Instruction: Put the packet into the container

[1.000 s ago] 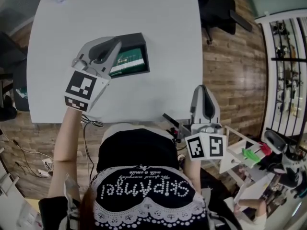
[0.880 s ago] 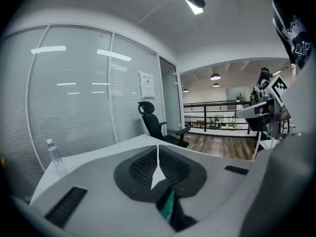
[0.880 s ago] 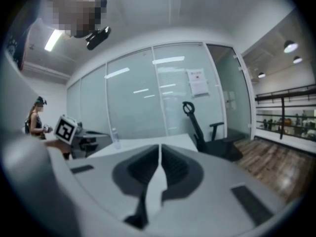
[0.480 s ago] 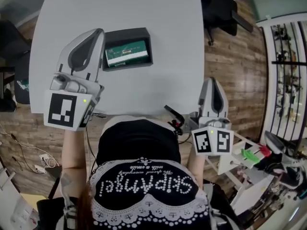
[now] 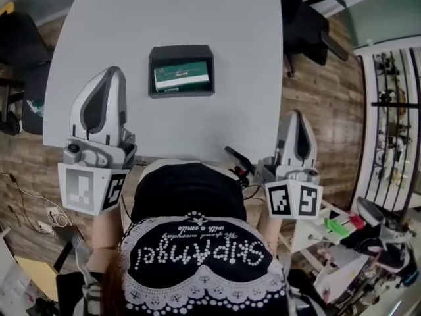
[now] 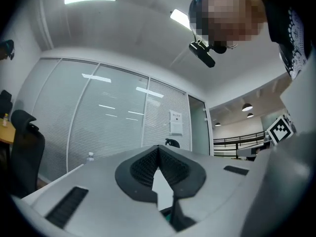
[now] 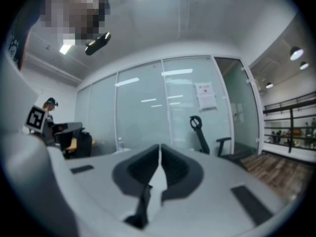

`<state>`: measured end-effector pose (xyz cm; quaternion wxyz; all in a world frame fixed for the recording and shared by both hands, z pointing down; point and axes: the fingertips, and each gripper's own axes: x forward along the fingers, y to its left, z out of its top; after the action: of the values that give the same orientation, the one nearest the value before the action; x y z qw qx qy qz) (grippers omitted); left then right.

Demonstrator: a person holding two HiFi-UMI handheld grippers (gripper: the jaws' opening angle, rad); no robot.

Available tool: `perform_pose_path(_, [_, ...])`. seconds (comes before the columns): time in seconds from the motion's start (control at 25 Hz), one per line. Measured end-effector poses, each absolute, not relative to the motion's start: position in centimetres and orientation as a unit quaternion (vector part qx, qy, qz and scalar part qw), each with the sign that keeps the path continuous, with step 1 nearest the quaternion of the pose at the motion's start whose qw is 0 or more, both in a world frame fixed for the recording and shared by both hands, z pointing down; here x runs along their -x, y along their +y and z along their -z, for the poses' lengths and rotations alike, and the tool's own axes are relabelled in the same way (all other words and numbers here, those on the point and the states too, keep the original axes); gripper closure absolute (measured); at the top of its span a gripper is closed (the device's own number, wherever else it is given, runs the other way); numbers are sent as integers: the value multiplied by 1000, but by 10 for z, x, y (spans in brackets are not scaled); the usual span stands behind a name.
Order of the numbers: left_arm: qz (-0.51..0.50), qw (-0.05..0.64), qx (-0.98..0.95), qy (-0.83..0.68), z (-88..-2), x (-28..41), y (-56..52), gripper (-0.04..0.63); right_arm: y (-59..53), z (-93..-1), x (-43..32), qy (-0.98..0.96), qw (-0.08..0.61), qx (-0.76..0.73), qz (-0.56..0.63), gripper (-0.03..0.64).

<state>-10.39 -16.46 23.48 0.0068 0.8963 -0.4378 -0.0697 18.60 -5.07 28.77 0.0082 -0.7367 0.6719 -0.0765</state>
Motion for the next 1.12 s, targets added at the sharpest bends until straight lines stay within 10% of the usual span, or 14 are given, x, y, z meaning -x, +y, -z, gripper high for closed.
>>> perform_pose_path(1.12, [41,58,-851,-520,-286,153,-114,565,-31,-304,-168,690,-15,717,99,580])
